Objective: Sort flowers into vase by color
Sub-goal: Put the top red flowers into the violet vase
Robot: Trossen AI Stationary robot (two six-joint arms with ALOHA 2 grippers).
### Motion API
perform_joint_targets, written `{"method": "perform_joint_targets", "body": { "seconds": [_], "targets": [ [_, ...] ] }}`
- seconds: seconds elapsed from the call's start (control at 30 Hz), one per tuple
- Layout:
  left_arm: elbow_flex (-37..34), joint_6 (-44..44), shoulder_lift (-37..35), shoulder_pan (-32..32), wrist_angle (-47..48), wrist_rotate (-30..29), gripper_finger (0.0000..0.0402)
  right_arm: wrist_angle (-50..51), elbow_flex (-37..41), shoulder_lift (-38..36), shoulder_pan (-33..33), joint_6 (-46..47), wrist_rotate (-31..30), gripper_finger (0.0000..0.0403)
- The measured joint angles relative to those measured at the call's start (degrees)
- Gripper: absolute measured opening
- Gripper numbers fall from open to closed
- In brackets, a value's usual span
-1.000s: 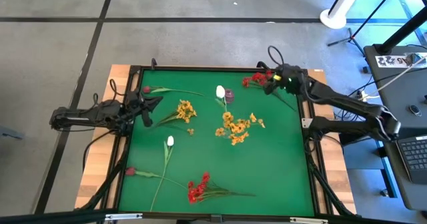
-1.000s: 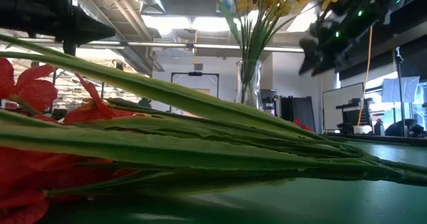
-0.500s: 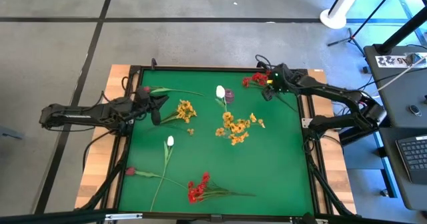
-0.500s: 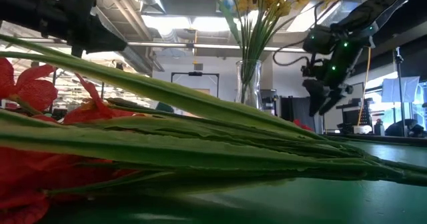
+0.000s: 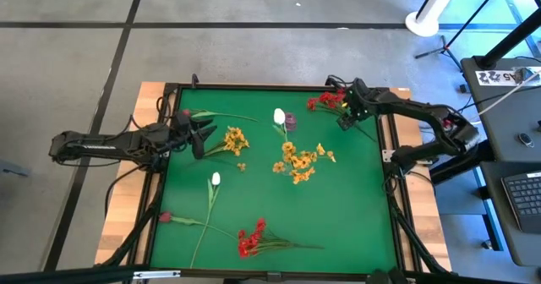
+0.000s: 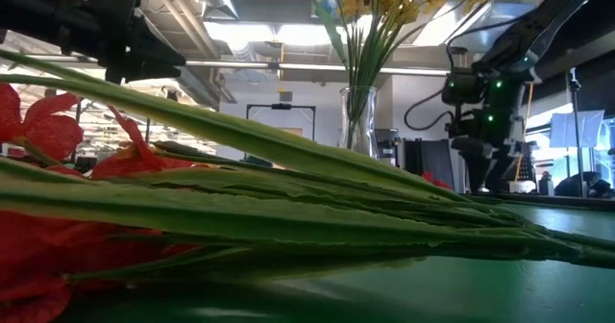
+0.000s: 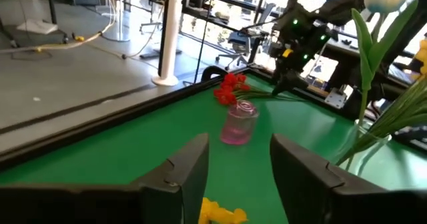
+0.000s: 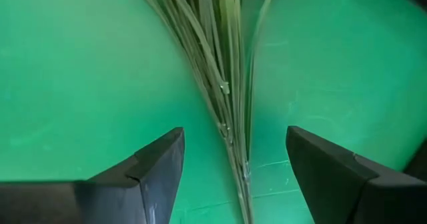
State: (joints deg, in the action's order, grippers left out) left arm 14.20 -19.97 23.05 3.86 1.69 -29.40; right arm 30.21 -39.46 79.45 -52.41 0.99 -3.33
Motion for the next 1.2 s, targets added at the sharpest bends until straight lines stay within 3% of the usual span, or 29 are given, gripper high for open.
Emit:
{"method": "perform_joint_targets", "body": {
  "seconds": [0.33, 0.7, 0.9, 1.2],
  "targets": [
    [0.00, -1.97, 0.00, 0.00, 0.02, 1.94, 0.0154, -1.80, -0.79, 3.61, -0.45, -0.05, -0.68, 0.0257],
    [0.00, -2.55, 0.00, 0.00, 0.02, 1.94, 0.0154, -1.72, -0.79, 3.61, -0.45, 1.62, 2.04, 0.0177],
    [0.00, -4.07, 0.00, 0.00, 0.02, 3.39, 0.0154, -1.69, -0.79, 3.61, -0.45, 2.44, 3.72, 0.0183],
    [0.00, -5.15, 0.00, 0.00, 0.02, 4.04, 0.0154, 0.83, -3.86, 3.57, -0.43, 4.75, 11.87, 0.0202]
  ]
}}
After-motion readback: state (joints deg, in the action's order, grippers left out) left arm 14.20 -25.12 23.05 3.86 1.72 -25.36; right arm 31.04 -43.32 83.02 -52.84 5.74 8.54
